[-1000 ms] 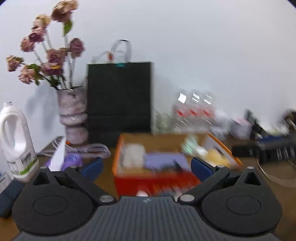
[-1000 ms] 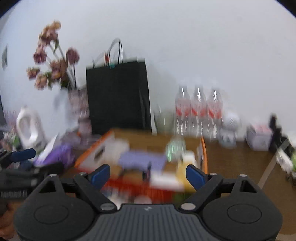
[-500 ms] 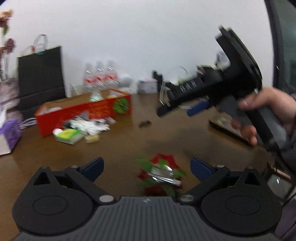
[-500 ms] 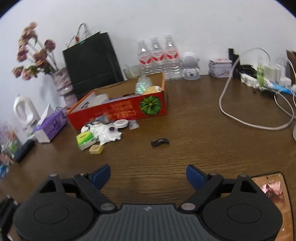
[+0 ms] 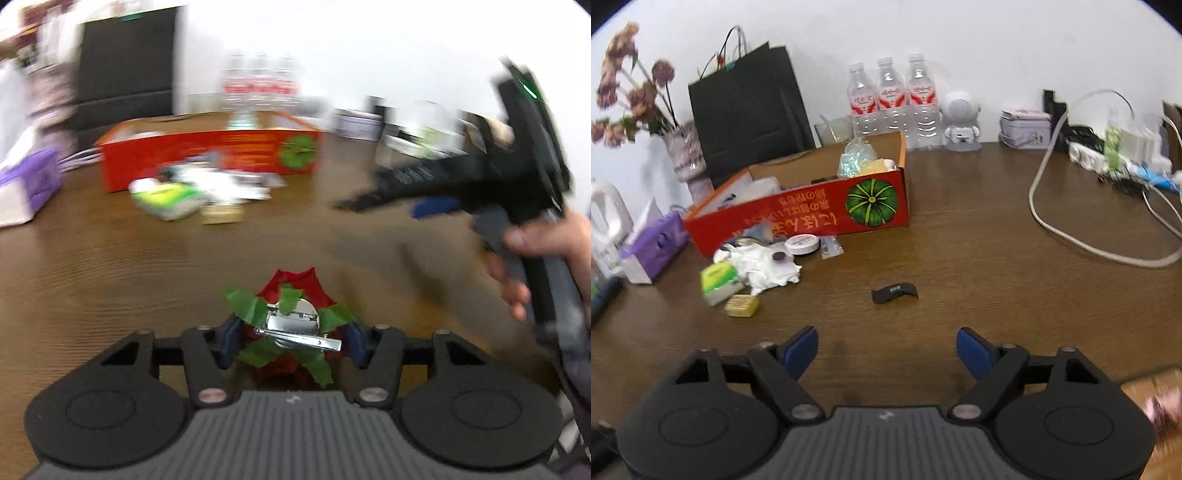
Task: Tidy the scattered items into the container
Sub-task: 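Grasp the red flower ornament with the left tool while the right tool grasps the small black item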
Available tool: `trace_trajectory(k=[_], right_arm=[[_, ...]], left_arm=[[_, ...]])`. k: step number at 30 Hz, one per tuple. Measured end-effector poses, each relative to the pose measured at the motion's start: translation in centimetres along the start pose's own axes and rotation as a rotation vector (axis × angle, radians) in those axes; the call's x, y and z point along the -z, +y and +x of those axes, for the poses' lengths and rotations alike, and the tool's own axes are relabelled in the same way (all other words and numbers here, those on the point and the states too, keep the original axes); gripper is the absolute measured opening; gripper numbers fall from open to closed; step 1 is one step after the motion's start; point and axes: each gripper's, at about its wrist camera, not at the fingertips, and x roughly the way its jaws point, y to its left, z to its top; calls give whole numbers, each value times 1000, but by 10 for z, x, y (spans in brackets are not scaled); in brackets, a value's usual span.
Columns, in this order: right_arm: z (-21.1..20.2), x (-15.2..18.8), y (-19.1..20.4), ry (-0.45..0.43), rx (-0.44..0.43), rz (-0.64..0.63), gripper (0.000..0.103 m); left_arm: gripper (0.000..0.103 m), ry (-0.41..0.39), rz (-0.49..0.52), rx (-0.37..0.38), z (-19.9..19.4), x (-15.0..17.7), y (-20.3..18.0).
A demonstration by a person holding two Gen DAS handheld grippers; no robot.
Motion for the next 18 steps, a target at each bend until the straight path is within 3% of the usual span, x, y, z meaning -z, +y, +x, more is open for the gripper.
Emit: trace_trajectory(k=[2, 8, 10, 12, 18], right_arm=[[13, -4, 5, -14, 31, -43, 76], [40, -15, 3, -12, 27, -89, 52], [44, -16, 9, -18, 42, -138, 51], [49, -16, 15, 2, 53, -174, 39], [49, -17, 14, 4, 12, -171, 20]], left_arm=[[55, -5, -53, -44, 2, -5, 15], [55, -64, -137, -85, 1, -18, 46], [55, -45, -146, -86, 7, -24, 49], [55, -16, -155, -95, 9, -24, 50], [54, -8, -156, -105, 13, -24, 53]])
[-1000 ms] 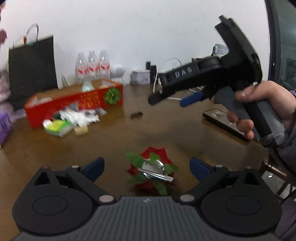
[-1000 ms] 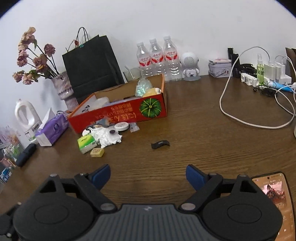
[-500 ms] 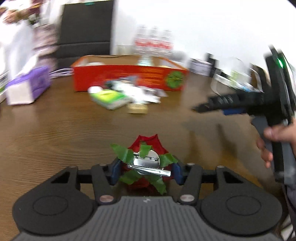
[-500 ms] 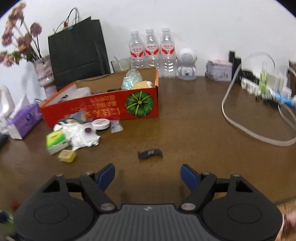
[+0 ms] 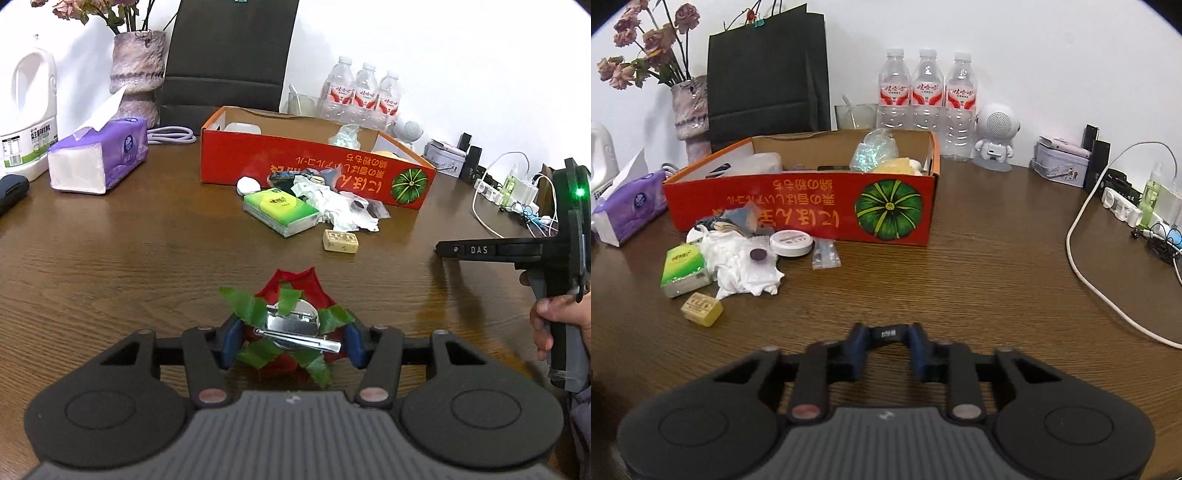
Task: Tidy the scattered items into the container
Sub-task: 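Grasp the red flower ornament with the left tool while the right tool grasps the small black item, then carry the red flower and black item into the cardboard box and release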
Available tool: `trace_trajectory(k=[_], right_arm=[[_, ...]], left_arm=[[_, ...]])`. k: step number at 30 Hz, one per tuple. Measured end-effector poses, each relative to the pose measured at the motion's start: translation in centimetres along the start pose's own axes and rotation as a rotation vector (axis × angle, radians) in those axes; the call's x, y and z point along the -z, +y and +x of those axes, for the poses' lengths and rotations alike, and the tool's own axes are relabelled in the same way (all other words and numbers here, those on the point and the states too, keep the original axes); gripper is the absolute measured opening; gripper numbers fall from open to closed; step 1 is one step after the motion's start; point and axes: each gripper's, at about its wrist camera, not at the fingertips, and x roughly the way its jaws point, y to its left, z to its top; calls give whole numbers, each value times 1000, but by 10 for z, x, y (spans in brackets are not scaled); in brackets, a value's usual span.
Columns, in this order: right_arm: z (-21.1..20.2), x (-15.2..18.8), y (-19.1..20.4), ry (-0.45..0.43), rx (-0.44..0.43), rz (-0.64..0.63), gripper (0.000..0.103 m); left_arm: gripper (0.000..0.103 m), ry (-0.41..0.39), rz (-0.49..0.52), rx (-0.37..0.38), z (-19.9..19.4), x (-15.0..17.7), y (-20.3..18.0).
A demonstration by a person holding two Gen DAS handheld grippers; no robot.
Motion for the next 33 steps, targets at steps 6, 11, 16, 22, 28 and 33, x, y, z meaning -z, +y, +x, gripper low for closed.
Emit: trace_trajectory(k=[6, 11, 16, 22, 28, 33], right_arm=[[-18, 4, 8, -34, -24, 11, 10], [-56, 14, 23, -117, -54, -32, 10], [-93, 31, 24, -170, -112, 14, 10], [-113, 22, 26, -219, -136, 14, 10], [-102, -33, 14, -265, -140, 43, 10], [-69, -104, 0, -302, -166, 52, 10]], left_arm=[[48, -30, 87, -43, -11, -7, -8], [47, -100, 175, -89, -29, -12, -16], [47, -126, 145, -97, -39, -10, -27], [46, -163, 17, -53, -35, -22, -45], [46, -203, 113, -20, -7, -84, -49], [47, -188, 131, 2, 43, -171, -37]])
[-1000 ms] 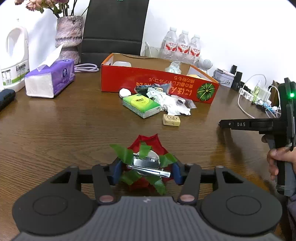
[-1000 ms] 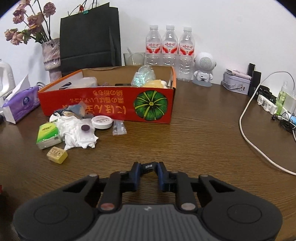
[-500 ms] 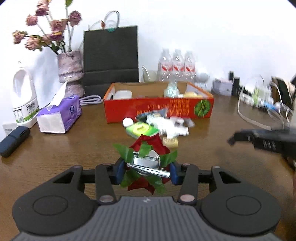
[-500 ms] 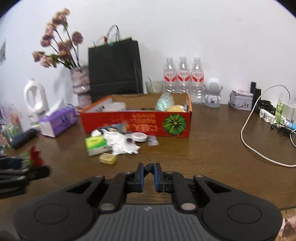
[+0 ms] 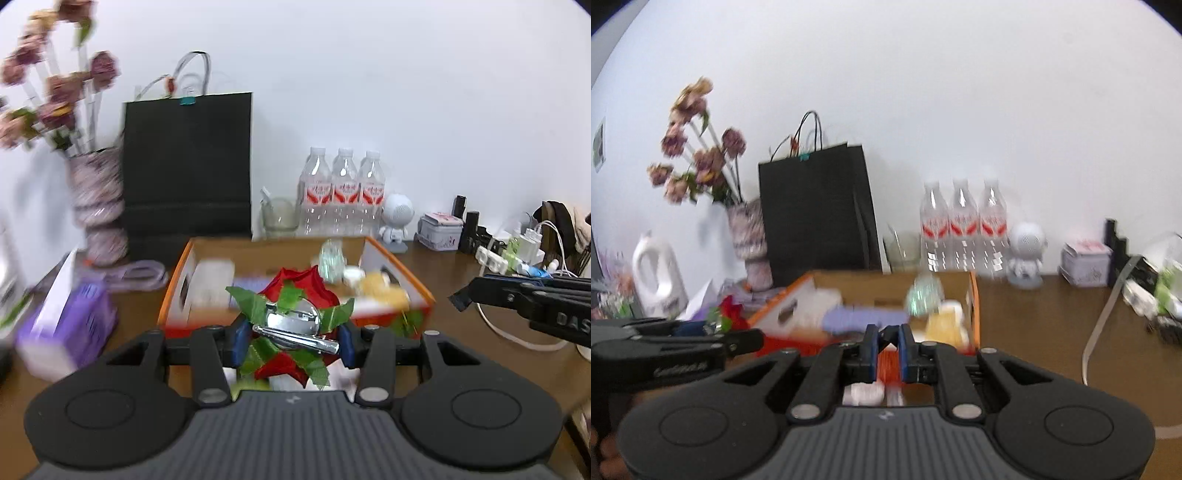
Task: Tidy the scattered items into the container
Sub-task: 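Carry the red flower and black item into the cardboard box and release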
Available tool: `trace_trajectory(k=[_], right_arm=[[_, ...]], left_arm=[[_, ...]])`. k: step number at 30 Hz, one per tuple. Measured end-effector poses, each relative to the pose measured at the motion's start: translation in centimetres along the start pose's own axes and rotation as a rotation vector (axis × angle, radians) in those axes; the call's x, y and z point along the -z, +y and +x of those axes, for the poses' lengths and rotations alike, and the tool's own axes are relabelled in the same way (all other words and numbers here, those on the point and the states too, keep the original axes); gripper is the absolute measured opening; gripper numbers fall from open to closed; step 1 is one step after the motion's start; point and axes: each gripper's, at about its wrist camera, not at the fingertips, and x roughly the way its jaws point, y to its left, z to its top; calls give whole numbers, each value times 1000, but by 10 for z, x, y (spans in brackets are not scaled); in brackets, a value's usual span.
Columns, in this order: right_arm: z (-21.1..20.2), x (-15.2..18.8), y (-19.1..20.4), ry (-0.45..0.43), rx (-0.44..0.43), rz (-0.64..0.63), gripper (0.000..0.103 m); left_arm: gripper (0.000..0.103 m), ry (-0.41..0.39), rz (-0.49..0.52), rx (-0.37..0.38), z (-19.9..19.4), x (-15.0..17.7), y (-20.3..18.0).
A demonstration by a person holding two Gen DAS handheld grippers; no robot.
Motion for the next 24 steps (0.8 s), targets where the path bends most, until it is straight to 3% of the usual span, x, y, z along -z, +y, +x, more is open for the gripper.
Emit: trace_trajectory(k=[3, 6, 9, 12, 14, 16, 17, 19, 21, 24], right_arm=[[56, -35, -15, 50, -10, 15, 10], [128, -59, -29, 198, -20, 61, 10], [193, -64, -37, 356, 16, 71, 10], [238, -57, -43, 470, 19, 99, 10], [259, -50, -45, 519, 31, 94, 10], [280, -43, -46, 570, 55, 87, 14], [287, -41, -47, 585, 74, 88, 16], [294, -39, -46, 594, 90, 85, 22], [290, -45, -45, 582, 86, 87, 45], [276, -64, -41, 537, 106, 67, 56]], left_arm=[[47, 81, -42, 56, 57, -38, 11], [47, 168, -77, 93, 121, -59, 15], [47, 287, -142, 94, 189, -61, 17], [47, 406, -163, 43, 237, -51, 23], [50, 436, -157, 11, 253, -46, 29], [64, 451, -167, -13, 262, -45, 35], [76, 453, -179, -25, 263, -46, 38], [78, 440, -198, -18, 259, -50, 45], [84, 432, -188, -2, 249, -57, 50], [89, 415, -180, -27, 233, -75, 60]])
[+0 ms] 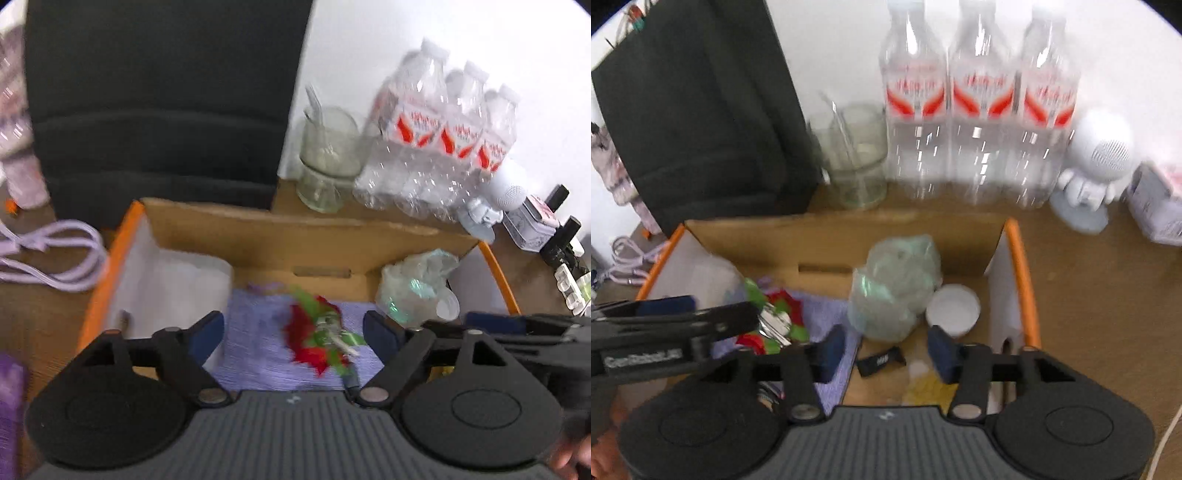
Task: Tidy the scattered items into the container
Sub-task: 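Carry the red flower and black item into the cardboard box and release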
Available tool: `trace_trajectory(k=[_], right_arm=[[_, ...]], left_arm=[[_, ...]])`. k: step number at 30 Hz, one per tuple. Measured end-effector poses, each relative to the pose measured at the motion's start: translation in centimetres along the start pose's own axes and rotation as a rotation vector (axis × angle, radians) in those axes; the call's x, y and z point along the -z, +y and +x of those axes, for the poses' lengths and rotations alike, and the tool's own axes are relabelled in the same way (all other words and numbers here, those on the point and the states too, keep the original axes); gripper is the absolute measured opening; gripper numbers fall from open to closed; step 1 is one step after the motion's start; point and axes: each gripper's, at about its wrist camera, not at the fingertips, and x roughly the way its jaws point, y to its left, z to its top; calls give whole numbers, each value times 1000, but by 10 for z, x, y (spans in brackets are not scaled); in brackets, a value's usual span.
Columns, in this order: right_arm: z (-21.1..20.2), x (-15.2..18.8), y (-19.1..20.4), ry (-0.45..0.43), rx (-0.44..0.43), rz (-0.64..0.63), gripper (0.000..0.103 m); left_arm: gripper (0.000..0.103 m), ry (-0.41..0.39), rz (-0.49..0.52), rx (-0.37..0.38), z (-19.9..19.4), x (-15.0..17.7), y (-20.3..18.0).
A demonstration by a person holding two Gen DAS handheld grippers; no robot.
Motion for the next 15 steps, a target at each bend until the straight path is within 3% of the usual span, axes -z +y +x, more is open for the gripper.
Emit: trace_trajectory(k=[2, 5, 9, 13, 15], right_arm=[[-15, -6, 1, -2, 10, 6, 58], [-32, -13, 1, 61, 12, 20, 72], [-56, -8, 12, 139, 1, -23, 76], [-81, 3, 18, 100, 30, -27, 79], [-99, 11, 19, 4, 15, -8, 79]], left_arm=[[94, 17, -18, -26, -14, -9, 6], [103, 90, -26, -117, -30, -15, 11], [103, 132, 30, -156, -59, -7, 15], [103, 108, 37, -191, -87, 6, 17], [103, 46, 41, -236, -103, 15, 13]])
